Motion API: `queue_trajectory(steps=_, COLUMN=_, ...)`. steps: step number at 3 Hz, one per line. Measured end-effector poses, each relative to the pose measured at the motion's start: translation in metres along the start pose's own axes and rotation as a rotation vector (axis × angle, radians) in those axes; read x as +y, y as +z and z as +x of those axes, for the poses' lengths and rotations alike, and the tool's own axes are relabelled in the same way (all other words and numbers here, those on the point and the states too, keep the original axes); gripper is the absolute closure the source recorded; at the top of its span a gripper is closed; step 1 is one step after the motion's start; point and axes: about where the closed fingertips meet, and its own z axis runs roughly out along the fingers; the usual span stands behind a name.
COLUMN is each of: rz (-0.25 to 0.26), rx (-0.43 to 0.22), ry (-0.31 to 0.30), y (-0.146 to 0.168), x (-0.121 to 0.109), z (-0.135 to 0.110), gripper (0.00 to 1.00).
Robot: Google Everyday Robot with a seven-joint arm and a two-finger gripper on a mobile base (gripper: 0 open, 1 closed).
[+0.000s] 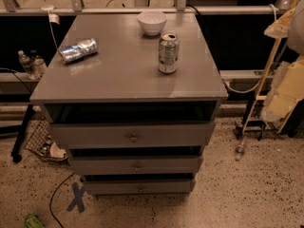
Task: Open bottom drawer
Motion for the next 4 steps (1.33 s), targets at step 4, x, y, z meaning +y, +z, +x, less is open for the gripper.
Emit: queue_trajectory(steps=4, rz=-0.270, rx=-0.094, ry=-0.192, y=0.125, x=0.161, z=-0.043, gripper=0.00)
